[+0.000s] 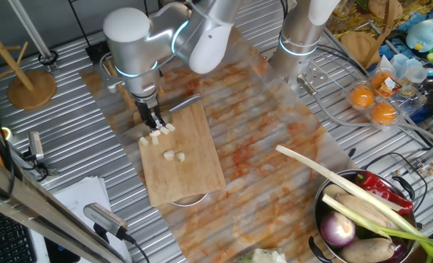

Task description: Chop the scallions

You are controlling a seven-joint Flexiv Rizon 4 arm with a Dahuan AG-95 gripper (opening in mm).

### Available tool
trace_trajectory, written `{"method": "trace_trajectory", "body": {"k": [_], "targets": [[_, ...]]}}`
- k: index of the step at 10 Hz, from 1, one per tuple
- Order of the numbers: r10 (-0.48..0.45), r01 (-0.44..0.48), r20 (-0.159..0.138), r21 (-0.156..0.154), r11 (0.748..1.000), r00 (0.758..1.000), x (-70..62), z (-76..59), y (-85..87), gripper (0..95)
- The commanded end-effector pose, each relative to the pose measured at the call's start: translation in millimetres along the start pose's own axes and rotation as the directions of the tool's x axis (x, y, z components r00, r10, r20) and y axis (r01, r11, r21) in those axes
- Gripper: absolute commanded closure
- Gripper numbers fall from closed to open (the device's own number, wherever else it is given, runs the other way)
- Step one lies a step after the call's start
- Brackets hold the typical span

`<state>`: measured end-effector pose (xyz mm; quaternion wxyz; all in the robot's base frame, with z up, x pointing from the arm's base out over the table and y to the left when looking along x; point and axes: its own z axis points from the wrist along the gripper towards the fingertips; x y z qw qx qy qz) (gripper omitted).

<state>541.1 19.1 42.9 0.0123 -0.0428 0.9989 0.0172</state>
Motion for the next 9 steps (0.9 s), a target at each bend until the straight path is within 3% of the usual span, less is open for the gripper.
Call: {"method": "trace_trajectory", "body": {"k": [1, 6, 9], "targets": [[0.002, -0.002, 0.004, -0.003, 1.000, 1.000, -0.6, 0.7, 5.4, 95.0], [-0.003, 0.003, 0.006, -0.009, 1.000, 1.000, -0.3, 3.6, 34.8, 95.0], [-0.004, 0.004, 0.009, -0.013, 1.000, 1.000, 1.2, -1.7, 51.9, 95.0]]}}
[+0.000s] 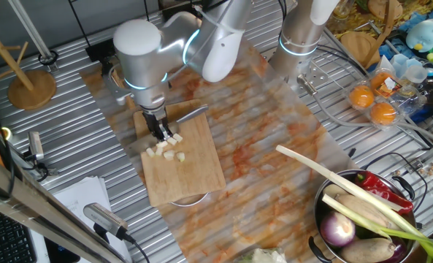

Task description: Chop the scallions

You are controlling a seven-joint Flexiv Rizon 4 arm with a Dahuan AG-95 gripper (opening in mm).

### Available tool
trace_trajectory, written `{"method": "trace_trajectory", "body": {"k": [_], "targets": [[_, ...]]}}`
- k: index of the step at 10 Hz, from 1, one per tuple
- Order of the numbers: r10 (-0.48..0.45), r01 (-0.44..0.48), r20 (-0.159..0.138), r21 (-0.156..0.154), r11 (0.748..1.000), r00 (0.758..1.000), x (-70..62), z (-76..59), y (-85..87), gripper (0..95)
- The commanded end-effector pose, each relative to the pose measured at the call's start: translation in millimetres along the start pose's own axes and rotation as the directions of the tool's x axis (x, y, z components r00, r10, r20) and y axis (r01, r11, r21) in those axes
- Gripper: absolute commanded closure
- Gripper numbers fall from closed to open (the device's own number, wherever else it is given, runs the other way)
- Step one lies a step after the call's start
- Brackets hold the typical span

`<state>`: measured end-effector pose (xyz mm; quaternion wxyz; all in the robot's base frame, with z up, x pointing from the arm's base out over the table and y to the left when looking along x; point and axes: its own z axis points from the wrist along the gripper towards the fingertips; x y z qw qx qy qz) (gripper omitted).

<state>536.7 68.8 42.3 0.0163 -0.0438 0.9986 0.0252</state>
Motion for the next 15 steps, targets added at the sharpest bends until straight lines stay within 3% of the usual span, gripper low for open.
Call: {"method": "trace_trajectory", "body": {"k": [1, 5, 10, 12, 13, 14, 15], "targets": [[-0.006, 0.006, 0.003, 0.000, 1.000, 1.000, 1.6, -6.3, 4.7, 95.0], [-0.014, 0.014, 0.001, -0.009, 1.000, 1.000, 2.4, -5.5, 19.5, 95.0], [-0.012, 0.012, -0.001, -0.012, 1.000, 1.000, -3.9, -10.4, 26.5, 95.0], [-0.057, 0.057, -0.019, 0.038, 0.998, 0.998, -4.5, -11.0, 26.0, 95.0], [-0.062, 0.062, -0.022, 0.012, 0.998, 0.998, -5.2, -13.0, 27.1, 95.0], [-0.078, 0.079, -0.053, 0.018, 0.997, 0.996, -8.2, -20.3, 31.8, 95.0], [-0.110, 0.115, -0.078, 0.060, 0.992, 0.991, -10.5, -25.4, 35.2, 95.0]]}}
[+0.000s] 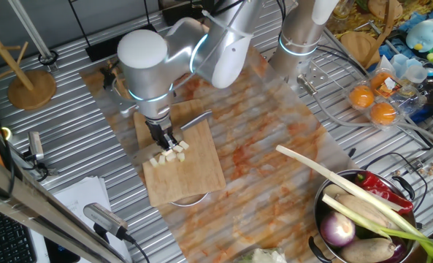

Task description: Chop the scallions

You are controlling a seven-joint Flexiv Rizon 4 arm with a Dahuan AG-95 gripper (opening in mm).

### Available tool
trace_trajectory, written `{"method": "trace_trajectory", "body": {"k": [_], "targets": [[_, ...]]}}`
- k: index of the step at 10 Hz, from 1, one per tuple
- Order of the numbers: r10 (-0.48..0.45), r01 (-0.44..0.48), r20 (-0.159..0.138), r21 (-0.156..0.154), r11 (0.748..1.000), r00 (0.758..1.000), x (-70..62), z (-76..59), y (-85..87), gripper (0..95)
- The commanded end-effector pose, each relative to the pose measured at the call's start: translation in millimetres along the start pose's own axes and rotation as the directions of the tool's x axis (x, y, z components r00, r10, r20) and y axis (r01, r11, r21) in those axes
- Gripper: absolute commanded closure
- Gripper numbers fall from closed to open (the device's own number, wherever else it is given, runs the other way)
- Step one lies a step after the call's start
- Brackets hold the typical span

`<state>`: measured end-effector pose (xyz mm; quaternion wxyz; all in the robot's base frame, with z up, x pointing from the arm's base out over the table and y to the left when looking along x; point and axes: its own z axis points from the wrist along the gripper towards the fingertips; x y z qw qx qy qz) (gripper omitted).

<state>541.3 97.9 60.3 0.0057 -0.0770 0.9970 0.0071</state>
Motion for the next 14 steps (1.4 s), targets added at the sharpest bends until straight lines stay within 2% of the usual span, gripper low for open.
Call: {"method": "trace_trajectory", "body": {"k": [1, 2, 4, 5, 9, 10, 11, 13, 14], "targets": [[-0.061, 0.064, -0.063, 0.047, 0.997, 0.996, -4.1, -12.2, 7.1, 95.0], [-0.099, 0.103, -0.096, 0.040, 0.994, 0.990, -8.8, -24.4, 15.1, 95.0], [-0.140, 0.137, -0.124, -0.028, 0.990, 0.982, -9.0, -36.1, 21.8, 95.0], [-0.178, 0.172, -0.131, -0.051, 0.984, 0.975, -7.5, -38.6, 22.7, 95.0], [-0.204, 0.171, -0.151, -0.208, 0.963, 0.967, -4.9, -38.7, 27.8, 95.0], [-0.219, 0.181, -0.162, -0.221, 0.958, 0.962, -5.1, -38.7, 29.9, 95.0], [-0.216, 0.178, -0.168, -0.217, 0.960, 0.962, -5.0, -38.9, 30.0, 95.0], [-0.209, 0.175, -0.174, -0.190, 0.966, 0.962, -5.1, -38.9, 29.7, 95.0], [-0.259, 0.231, -0.181, -0.164, 0.959, 0.949, -5.3, -38.6, 29.5, 95.0]]}}
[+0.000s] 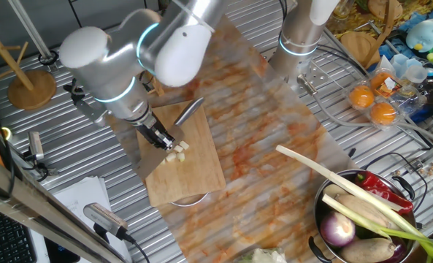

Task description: Chop the scallions

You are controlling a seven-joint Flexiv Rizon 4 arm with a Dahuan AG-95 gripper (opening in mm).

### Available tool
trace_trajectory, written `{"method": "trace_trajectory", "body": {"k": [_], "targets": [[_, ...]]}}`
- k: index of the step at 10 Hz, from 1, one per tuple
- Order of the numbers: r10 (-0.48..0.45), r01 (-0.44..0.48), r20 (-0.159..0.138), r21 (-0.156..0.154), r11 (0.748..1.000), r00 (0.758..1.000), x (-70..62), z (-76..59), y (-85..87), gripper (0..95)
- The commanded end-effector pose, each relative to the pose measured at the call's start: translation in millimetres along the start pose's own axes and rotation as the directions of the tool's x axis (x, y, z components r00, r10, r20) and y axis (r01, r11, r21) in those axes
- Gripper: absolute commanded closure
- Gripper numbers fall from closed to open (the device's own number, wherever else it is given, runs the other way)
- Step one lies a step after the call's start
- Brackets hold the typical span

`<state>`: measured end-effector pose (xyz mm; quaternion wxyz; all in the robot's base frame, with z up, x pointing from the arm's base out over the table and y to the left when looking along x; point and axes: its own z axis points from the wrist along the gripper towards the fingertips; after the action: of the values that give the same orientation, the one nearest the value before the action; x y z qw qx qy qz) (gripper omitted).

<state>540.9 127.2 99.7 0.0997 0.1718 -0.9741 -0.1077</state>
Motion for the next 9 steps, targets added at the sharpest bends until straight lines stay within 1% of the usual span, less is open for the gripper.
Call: {"method": "trace_trajectory", "body": {"k": [1, 2, 3, 4, 5, 6, 7, 8, 9], "targets": [[-0.112, 0.119, -0.065, 0.121, 0.985, 0.992, -0.8, 0.1, -0.3, 95.0], [-0.132, 0.142, -0.080, 0.133, 0.981, 0.988, -0.7, 0.0, -0.3, 95.0], [-0.162, 0.173, -0.088, 0.148, 0.974, 0.983, 1.4, -2.8, 0.5, 95.0], [-0.173, 0.186, -0.084, 0.184, 0.965, 0.981, 3.6, -6.0, 0.6, 95.0], [-0.099, 0.105, -0.036, 0.243, 0.964, 0.994, 11.5, -16.7, 1.0, 95.0], [-0.074, 0.077, -0.021, 0.262, 0.962, 0.997, 16.0, -24.7, -2.2, 95.0], [-0.064, 0.066, -0.017, 0.265, 0.962, 0.998, 20.7, -33.4, -7.5, 95.0], [-0.021, 0.025, -0.017, 0.283, 0.959, 1.000, 31.4, -50.0, -18.8, 95.0], [-0.005, 0.009, -0.012, 0.295, 0.955, 1.000, 32.7, -51.9, -20.2, 95.0]]}}
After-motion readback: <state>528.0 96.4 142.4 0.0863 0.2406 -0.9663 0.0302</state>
